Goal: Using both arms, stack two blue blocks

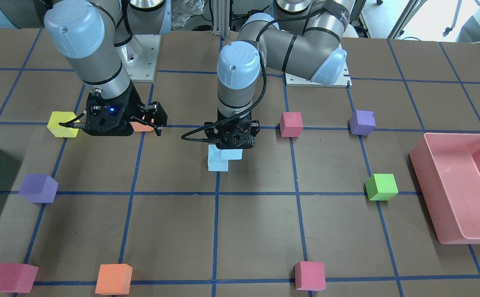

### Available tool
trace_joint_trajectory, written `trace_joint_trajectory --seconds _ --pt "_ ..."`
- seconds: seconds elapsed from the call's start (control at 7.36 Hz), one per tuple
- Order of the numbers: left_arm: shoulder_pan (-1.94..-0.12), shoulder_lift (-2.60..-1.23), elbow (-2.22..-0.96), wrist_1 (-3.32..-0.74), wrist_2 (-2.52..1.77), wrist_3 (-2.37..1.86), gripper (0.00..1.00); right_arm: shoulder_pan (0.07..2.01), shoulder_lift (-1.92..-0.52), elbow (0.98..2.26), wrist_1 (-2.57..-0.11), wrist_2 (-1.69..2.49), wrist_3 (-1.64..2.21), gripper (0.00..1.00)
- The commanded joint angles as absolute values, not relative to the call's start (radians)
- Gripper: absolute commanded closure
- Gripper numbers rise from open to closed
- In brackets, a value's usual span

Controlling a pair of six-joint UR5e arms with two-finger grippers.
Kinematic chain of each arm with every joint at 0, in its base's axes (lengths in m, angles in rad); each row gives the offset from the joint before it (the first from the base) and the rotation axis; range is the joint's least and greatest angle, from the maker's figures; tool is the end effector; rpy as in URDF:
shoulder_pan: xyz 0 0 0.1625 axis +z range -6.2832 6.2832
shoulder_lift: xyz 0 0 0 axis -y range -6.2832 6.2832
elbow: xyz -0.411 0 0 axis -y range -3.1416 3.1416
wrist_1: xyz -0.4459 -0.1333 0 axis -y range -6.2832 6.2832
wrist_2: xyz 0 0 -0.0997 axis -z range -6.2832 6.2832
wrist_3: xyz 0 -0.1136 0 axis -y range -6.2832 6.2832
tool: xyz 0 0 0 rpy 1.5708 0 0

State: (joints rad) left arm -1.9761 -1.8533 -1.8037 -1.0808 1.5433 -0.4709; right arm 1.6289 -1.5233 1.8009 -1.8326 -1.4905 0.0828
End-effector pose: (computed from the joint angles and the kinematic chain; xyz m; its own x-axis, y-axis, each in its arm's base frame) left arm -0.3617 -0.4970 0.2214 -0.9977 -0.0661 0.0130 -0.0656 0.9972 0.0351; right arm 0.1739 -0.5370 0.3360 -0.9966 0.0261 -0.0786 0.0244 0.9995 0.0224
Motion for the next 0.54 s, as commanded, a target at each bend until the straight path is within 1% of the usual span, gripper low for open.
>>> trace_joint_trajectory --seconds 0.0,0.41 --pt "-2.009 -1.899 -1.802 -1.032 1.542 -0.506 1.00 1.580 -1.525 1.714 -1.738 -1.541 0.040 0.00" --pt "-2.020 -1.922 -1.801 -1.023 1.533 -0.500 1.00 1.529 -1.534 1.611 -1.612 -1.597 0.041 0.00"
